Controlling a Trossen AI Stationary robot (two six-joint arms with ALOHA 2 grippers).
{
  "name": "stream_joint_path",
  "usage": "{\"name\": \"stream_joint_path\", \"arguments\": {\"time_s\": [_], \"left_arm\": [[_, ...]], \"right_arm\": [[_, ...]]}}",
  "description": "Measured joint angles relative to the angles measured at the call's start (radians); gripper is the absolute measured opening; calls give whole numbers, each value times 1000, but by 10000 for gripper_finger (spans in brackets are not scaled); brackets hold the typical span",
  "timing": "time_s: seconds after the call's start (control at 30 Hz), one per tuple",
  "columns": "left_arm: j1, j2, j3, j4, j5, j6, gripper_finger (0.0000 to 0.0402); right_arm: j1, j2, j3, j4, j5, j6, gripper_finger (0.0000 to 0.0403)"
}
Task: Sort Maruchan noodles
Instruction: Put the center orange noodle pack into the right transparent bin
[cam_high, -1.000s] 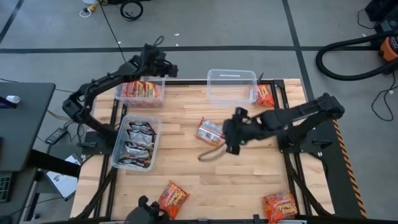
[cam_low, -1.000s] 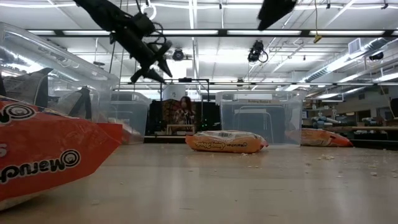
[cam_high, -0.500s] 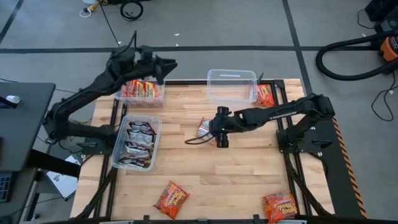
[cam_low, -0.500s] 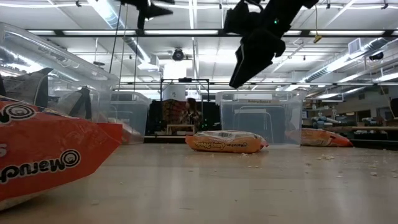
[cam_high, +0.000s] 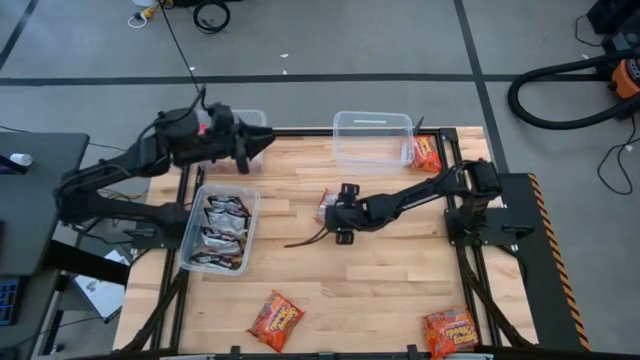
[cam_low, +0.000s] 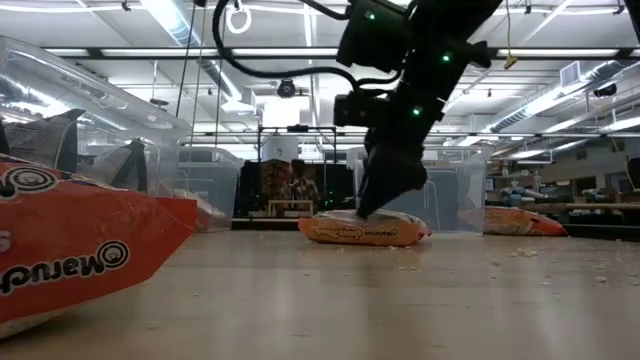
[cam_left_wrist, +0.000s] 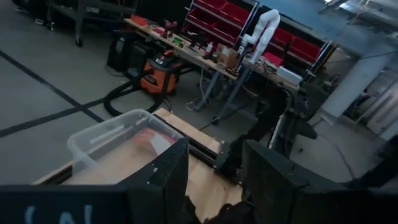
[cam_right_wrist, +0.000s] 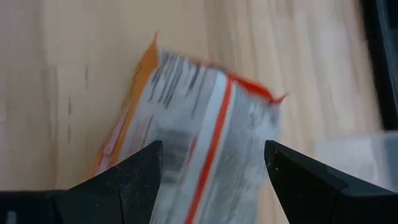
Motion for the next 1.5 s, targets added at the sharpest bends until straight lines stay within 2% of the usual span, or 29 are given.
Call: {"name": "stream_joint_path", "arguments": {"time_s": [0.2,0.37,0.47,0.6,0.67,0.77,0.87,0.97,1.1,1.23,1.4,1.5], "left_arm": [[-78,-100,0,-87,-84,59,156],[-115,-174,0,-210,-82,58,156],[-142,-211,0,-317,-39,56,156],[-182,-245,0,-433,25,94,156],[-204,-256,0,-472,24,135,156],[-219,-264,0,-472,21,162,156],[-220,-267,0,-472,23,189,156],[-220,-266,0,-465,24,212,156],[-220,-266,0,-461,27,216,156],[-220,-266,0,-462,62,208,156],[-220,-266,0,-472,119,180,156],[-220,-266,0,-495,165,179,156]], "right_arm": [[50,-5,1,-218,-48,219,284],[120,-41,3,-462,-263,510,284],[181,-88,-3,-609,-416,670,284],[230,-171,-1,-644,-598,964,284],[244,-194,-1,-617,-601,1189,284],[252,-212,-1,-607,-518,1526,284],[241,-204,-16,-638,-428,1705,284],[198,-165,-40,-714,-421,1715,284],[142,-119,-48,-674,-405,1596,284],[112,-92,-48,-418,-422,1422,283],[145,-81,-47,-106,-593,1375,276],[211,-81,-11,-81,-642,1385,269]]}}
